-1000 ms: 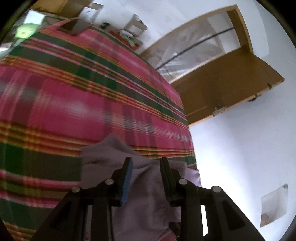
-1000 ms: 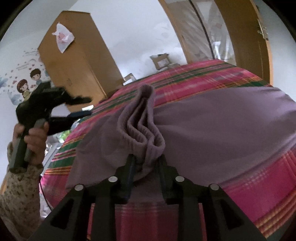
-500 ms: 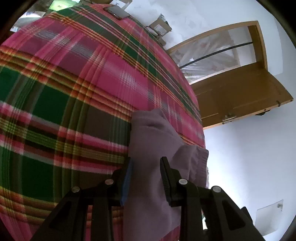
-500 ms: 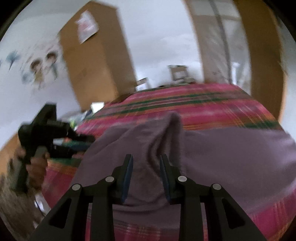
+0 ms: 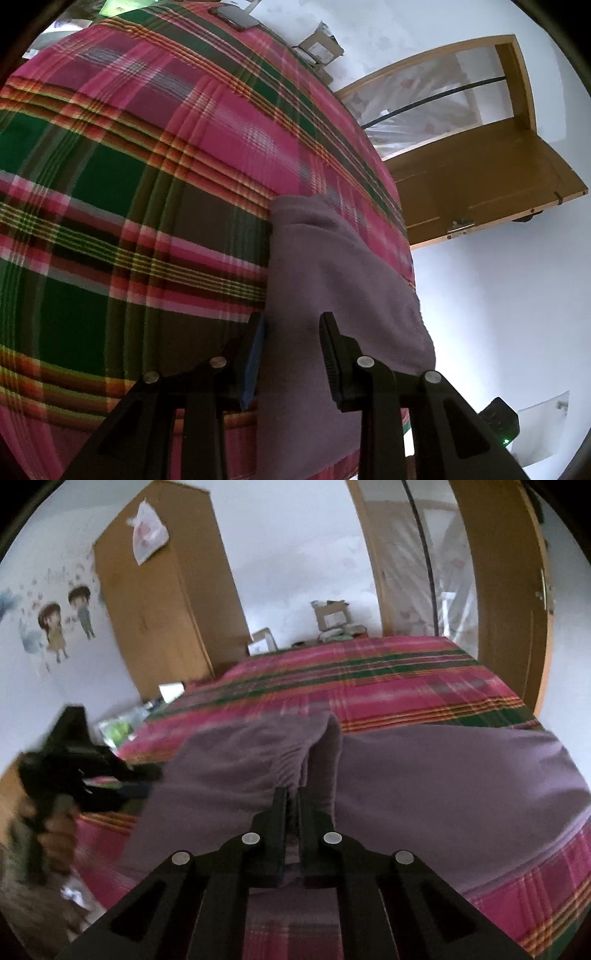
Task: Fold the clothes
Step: 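Open both grippers and release the folded fabric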
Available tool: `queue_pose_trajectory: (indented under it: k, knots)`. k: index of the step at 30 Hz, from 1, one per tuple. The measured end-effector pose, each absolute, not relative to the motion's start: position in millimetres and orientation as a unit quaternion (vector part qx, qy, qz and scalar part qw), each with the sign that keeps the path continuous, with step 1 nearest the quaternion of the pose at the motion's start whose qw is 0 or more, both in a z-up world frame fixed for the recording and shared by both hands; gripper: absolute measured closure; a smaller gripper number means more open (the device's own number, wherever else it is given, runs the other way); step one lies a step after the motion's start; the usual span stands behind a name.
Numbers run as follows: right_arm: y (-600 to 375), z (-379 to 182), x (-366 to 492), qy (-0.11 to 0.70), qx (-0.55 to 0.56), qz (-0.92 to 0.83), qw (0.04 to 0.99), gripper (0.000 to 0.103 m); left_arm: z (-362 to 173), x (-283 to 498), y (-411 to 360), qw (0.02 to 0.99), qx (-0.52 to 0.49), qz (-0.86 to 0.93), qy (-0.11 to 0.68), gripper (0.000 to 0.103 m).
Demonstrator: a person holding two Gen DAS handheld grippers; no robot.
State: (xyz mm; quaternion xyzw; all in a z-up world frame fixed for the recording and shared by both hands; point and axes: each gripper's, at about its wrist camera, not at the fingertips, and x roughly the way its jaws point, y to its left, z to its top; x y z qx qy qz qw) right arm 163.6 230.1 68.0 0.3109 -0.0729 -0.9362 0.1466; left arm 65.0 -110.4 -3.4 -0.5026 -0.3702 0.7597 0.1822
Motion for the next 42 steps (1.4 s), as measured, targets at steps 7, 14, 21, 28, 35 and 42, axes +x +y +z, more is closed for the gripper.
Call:
queue_pose_trajectory:
  k: [7,14,21,28,35,42]
  knots:
    - [236,46,147,-0.089,0.367,-0.916,0.138,0.091,-6,65,-112,0.183,-0.508,0.759,-0.365,0.072]
    - [243,71,134,-0.088,0.327,-0.931,0.133,0.074,-8,65,-111,0.192,-0.508,0.755,-0.367,0.072]
    - [208,78,116,-0.038,0.323,-0.927,0.187,0.074,-8,48,-114,0.201,-0.502,0.753,-0.376,0.072]
    - [187,47,115,-0.021,0.354,-0.914,0.197,0.075,-17,5,-113,0.215,-0.520,0.724,-0.398,0.072]
    - [186,44,112,-0.026,0.360,-0.912,0.197,0.075,-25,-20,-117,0.215,-0.512,0.708,-0.437,0.075]
    - [186,42,107,-0.033,0.369,-0.908,0.194,0.075,-31,-28,-111,0.212,-0.506,0.706,-0.448,0.088]
